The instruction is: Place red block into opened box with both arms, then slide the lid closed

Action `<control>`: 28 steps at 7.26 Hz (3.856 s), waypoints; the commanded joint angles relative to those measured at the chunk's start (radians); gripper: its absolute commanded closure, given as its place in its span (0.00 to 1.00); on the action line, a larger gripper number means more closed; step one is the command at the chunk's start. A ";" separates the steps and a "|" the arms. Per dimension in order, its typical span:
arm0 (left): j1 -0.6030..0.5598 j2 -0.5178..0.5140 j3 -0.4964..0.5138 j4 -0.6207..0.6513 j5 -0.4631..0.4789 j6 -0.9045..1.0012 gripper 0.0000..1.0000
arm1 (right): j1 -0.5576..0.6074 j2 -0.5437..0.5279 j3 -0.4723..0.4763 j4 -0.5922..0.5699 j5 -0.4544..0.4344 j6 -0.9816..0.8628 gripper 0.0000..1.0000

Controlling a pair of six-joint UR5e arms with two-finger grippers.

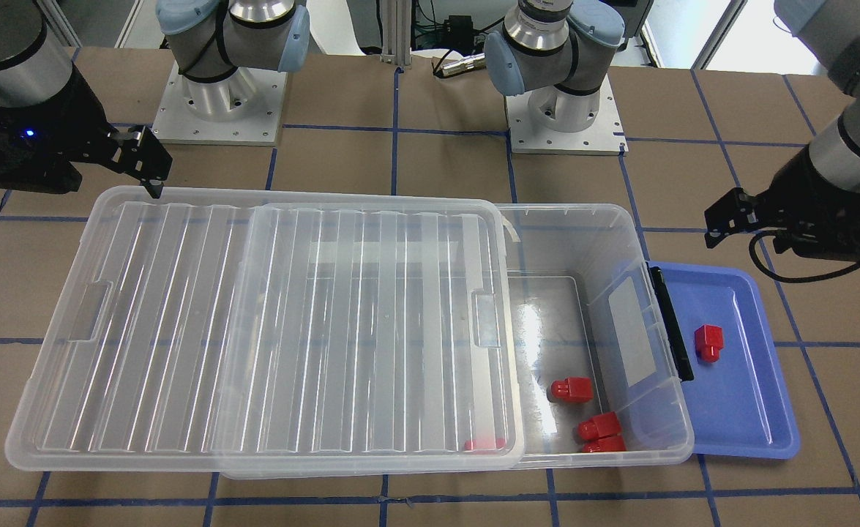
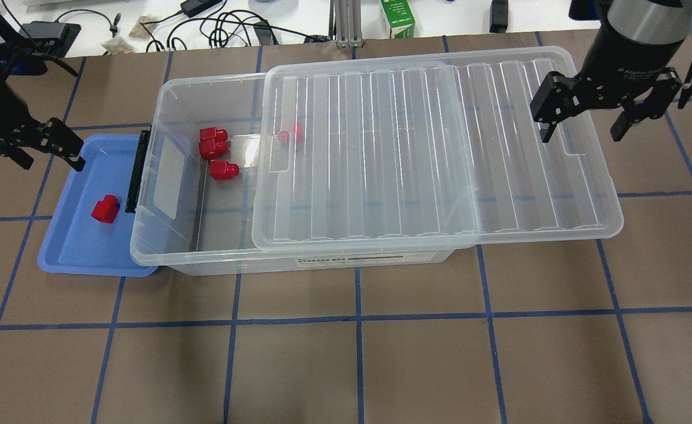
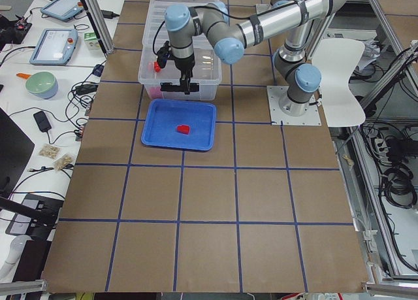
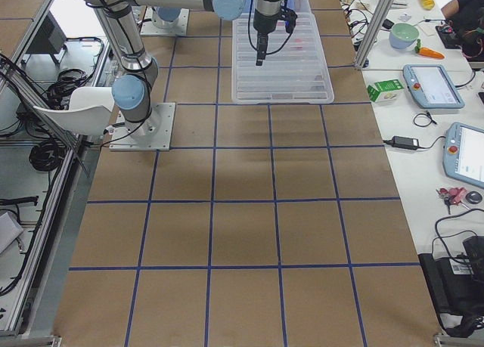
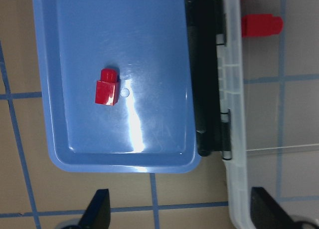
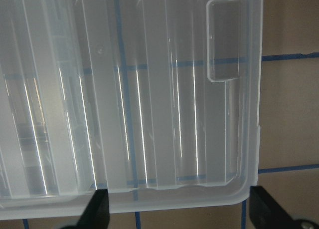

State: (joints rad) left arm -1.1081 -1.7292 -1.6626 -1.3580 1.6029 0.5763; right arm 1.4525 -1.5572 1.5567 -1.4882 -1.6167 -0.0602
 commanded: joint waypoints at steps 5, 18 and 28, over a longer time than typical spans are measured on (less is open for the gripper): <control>0.102 -0.196 -0.173 0.304 -0.070 0.186 0.00 | 0.002 -0.056 0.006 0.005 0.000 0.013 0.00; -0.137 -0.050 0.052 -0.010 -0.052 -0.105 1.00 | 0.072 -0.086 0.009 0.009 0.001 0.003 0.00; -0.395 -0.094 -0.212 0.277 -0.072 -0.490 1.00 | 0.072 -0.084 0.009 0.011 -0.003 0.003 0.00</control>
State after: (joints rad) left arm -1.5026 -1.8051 -1.8438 -1.1391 1.5340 0.0886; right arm 1.5248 -1.6414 1.5662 -1.4772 -1.6187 -0.0568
